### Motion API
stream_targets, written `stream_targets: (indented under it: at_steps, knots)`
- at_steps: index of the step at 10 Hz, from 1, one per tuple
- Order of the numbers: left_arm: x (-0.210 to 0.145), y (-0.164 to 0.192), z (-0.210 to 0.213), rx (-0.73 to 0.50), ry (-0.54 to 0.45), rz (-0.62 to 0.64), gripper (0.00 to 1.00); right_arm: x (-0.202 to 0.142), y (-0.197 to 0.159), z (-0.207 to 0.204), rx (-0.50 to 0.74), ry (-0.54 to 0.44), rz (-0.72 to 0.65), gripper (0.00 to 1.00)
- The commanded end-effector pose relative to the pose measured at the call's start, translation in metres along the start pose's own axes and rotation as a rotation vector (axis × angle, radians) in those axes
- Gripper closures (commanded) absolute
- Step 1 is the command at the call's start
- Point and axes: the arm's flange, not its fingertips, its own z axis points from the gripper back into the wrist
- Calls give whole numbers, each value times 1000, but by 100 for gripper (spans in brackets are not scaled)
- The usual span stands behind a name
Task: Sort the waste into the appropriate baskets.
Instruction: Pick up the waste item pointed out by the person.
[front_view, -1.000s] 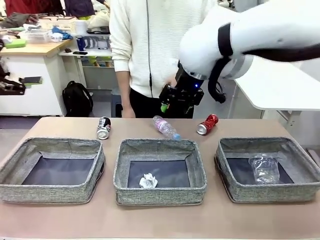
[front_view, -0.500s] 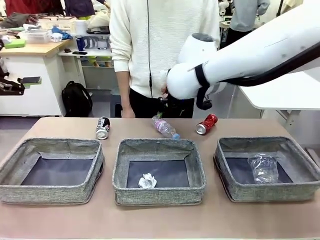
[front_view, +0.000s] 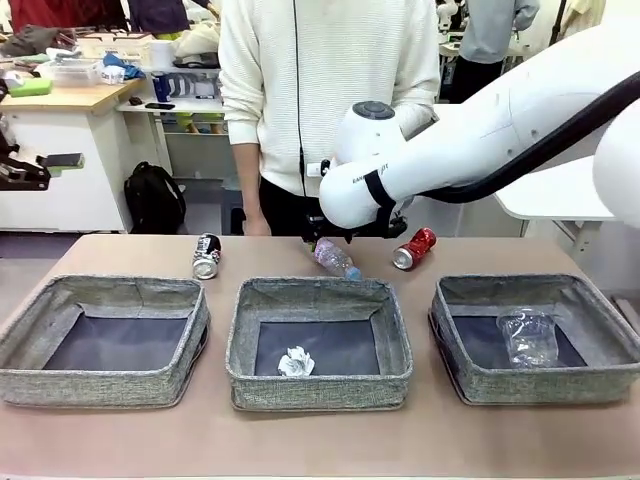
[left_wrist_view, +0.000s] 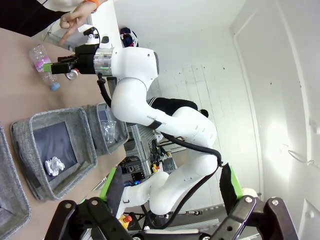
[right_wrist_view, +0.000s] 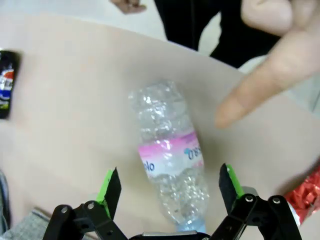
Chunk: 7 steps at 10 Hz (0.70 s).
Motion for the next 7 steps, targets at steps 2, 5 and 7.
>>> stream_targets:
  at_steps: [2,5,7]
  knots:
    - [-2,-2,1,-4,9,-3,0,11,-3,-16,34,-14,-25,0]
    - [-2,-2,1,-4,9,-3,0,15,1,-34,37,1,-12,0]
    - [-2,-2,1,-4,9,-3,0,16,1,-41,23,6,-26,0]
